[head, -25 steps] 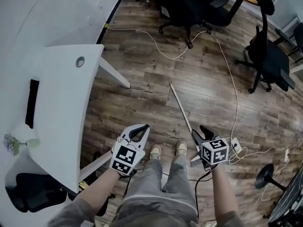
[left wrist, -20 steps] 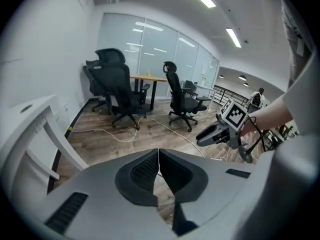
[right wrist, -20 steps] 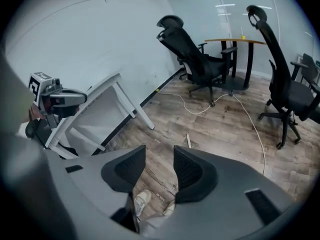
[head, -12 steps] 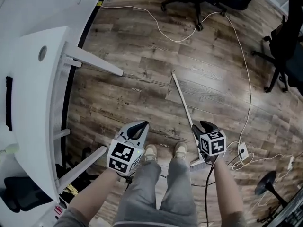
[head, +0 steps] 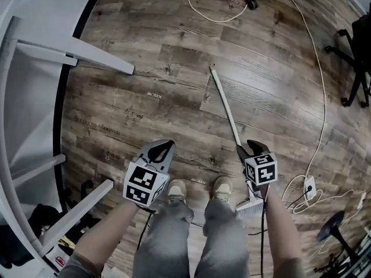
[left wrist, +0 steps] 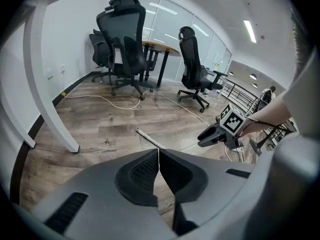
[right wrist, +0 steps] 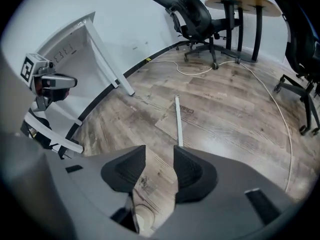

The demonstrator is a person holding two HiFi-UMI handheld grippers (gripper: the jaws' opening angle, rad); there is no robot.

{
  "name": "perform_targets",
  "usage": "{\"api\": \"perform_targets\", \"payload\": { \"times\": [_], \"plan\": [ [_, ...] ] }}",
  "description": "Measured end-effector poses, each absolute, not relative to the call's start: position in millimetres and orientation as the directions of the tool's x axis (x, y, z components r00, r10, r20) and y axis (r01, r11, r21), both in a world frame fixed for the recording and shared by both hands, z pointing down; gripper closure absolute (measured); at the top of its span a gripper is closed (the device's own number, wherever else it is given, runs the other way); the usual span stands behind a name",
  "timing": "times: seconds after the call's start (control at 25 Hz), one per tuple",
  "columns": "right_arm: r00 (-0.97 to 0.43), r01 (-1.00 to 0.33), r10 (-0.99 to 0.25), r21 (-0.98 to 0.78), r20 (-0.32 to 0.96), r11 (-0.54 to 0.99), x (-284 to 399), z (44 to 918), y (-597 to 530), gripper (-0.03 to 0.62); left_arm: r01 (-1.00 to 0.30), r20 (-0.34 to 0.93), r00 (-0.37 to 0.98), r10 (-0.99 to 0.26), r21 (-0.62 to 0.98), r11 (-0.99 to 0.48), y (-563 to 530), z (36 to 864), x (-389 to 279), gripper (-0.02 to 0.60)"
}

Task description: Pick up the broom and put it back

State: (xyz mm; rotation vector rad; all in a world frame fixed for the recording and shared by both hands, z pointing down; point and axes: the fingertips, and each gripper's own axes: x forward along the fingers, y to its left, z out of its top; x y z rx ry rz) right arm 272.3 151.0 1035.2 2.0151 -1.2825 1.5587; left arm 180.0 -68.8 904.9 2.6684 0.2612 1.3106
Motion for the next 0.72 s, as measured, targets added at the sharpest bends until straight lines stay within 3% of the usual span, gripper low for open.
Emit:
{"api": "perform_targets", "payload": {
  "times": [0.36, 0.72],
  "plan": [
    [0.008, -0.79, -0.407, -0.243, 0.913, -0.562, 259.9, 1176.0, 176.0, 0.402, 0.085, 0.793, 0.565, 0.228, 0.219, -0.972, -72.2, 1045.3, 159.4, 0.561],
    [0.039, -0.813, -0.391, -0.198, 0.92, -0.547, 269.4, 1241.7, 172.3, 0.402, 0.139, 0.801, 0.546, 0.245, 0.202, -0.97, -69.9, 1109.3, 147.1, 0.561]
  ]
}}
